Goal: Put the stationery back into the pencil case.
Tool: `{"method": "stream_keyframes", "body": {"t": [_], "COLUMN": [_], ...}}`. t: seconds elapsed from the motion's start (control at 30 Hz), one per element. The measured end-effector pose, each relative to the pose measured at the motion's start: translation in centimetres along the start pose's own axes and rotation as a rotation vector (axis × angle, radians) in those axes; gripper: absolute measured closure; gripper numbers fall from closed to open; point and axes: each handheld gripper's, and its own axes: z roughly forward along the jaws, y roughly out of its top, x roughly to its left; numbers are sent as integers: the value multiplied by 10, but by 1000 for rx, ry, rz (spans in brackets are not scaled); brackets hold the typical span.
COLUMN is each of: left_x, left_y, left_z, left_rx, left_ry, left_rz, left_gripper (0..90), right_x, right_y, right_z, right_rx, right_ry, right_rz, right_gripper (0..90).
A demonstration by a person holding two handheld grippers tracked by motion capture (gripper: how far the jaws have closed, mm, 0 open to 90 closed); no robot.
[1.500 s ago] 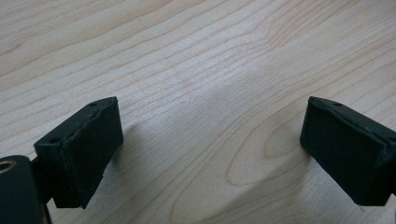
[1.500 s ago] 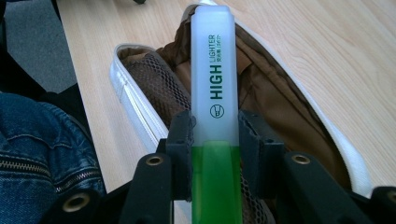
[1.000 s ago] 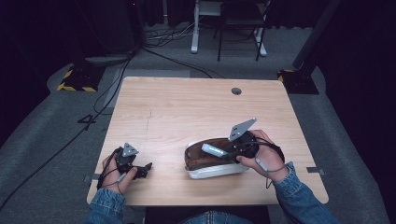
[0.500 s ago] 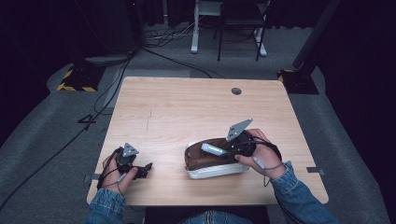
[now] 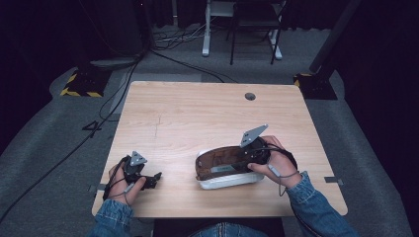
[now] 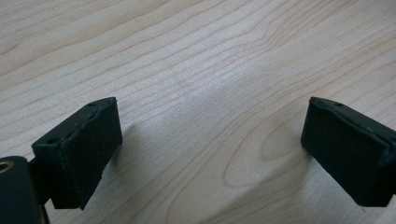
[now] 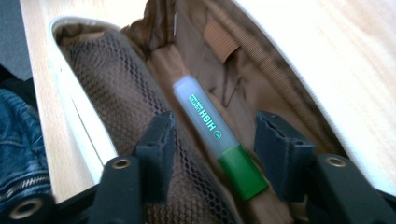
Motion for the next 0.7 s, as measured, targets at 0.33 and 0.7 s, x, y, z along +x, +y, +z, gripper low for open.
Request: {"method": "stream_keyframes", "body": {"t": [0.33,0.7], "left_x": [0,0], "left_y": [0,0], "left_z": [0,0], "left_rx": [1,3], "left_ry": [-1,-1], "left_rz": [6,6], "left_gripper": [52,52], "right_x": [-5,-22], "right_y": [-1,-14], "right_z": [-18,-41], "right_rx": [-123,-221], "right_ry": [-51,-122], "right_rz": [35,99], "right_gripper": [377,288]}}
